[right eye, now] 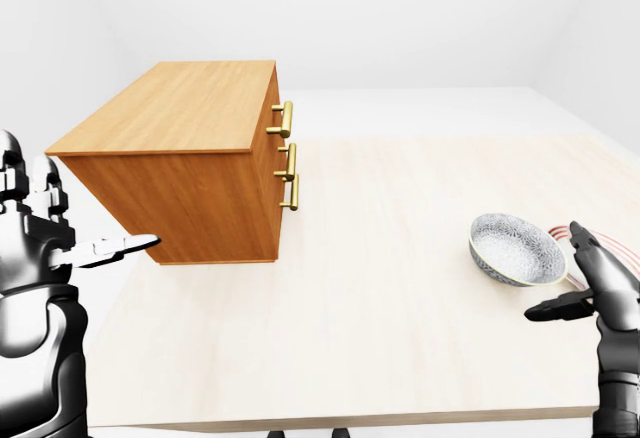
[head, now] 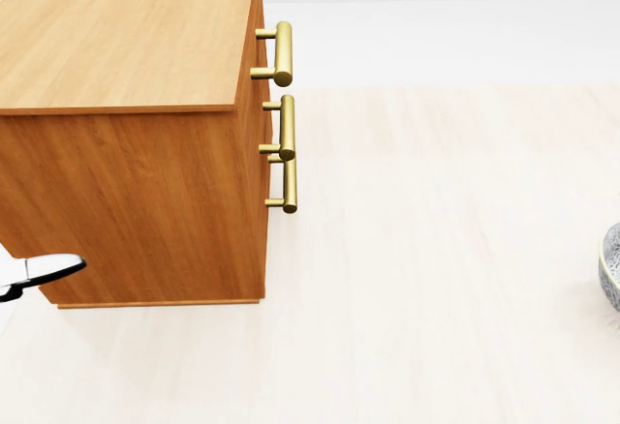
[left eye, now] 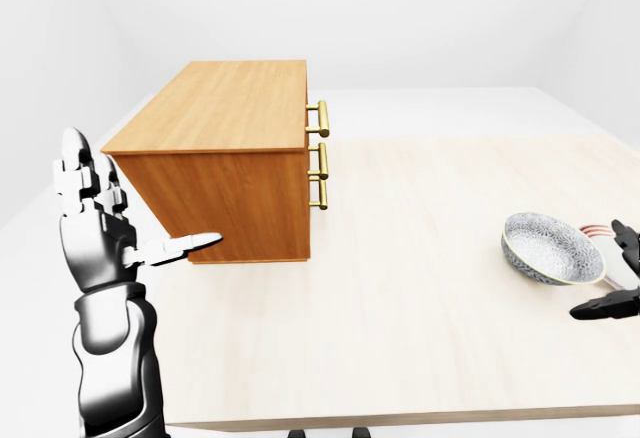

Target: Put the bowl on top of the cabinet.

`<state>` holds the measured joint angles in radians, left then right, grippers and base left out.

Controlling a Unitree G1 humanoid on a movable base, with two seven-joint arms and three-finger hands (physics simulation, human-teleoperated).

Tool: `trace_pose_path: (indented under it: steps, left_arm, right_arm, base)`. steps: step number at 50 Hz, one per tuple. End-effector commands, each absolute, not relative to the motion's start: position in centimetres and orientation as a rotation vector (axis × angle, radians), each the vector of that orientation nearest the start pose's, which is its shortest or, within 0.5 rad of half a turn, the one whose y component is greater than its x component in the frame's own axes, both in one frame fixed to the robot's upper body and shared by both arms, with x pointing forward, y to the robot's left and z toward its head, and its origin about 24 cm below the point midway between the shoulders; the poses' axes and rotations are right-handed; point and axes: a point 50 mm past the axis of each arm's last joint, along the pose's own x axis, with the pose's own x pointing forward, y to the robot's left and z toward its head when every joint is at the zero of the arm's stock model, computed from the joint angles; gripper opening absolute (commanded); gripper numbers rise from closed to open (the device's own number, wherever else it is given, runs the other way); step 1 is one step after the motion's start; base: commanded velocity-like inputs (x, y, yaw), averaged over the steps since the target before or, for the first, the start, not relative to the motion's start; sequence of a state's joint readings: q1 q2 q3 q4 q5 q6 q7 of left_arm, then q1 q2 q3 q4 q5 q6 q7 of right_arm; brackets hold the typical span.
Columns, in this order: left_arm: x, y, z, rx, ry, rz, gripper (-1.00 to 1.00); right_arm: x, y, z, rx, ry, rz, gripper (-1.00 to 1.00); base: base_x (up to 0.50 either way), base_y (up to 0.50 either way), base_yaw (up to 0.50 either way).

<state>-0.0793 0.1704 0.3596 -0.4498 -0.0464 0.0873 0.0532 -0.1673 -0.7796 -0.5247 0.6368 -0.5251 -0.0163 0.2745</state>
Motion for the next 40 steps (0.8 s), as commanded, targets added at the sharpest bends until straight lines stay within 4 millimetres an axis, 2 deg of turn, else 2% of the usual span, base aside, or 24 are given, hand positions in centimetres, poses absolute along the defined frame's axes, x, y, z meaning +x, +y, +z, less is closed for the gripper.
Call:
trace_pose_path:
  steps: [1, 9, 15, 22, 29, 34, 40]
  left_arm:
    - [23.1, 24.1, 16.9, 0.120, -0.479, 0.314, 1.00]
    - [23.0, 24.1, 17.1, 0.121, -0.488, 0.314, 1.00]
    - [23.1, 24.1, 17.0, 0.118, -0.482, 0.315, 1.00]
    - [23.1, 24.0, 16.9, 0.119, -0.479, 0.313, 1.00]
    - [23.1, 24.0, 16.9, 0.117, -0.477, 0.312, 1.00]
    - [23.1, 24.0, 16.9, 0.116, -0.478, 0.312, 1.00]
    - [23.1, 23.9, 16.8, 0.117, -0.473, 0.306, 1.00]
  right_arm:
    - [19.8, -47.2, 7.4, -0.934, 0.855, -0.402, 1.00]
    - [20.4, -46.8, 6.6, -0.927, 0.920, -0.422, 1.00]
    - [20.8, -46.8, 7.0, -0.953, 0.946, -0.421, 1.00]
    - [19.8, -48.2, 8.8, -0.998, 1.001, -0.459, 1.00]
    - [20.0, -49.3, 12.1, -1.026, 0.985, -0.501, 1.00]
    - [21.0, -49.0, 12.9, -1.062, 0.972, -0.494, 1.00]
    - [24.1, -47.3, 13.7, -1.086, 0.922, -0.443, 1.00]
  base:
    - [0.00, 0.00, 0.00]
    - [0.00, 0.00, 0.00]
    - [0.00, 0.00, 0.00]
    - [0.00, 0.00, 0.00]
    - [0.00, 0.00, 0.00]
    - [0.00, 0.00, 0.00]
    - [0.00, 0.00, 0.00]
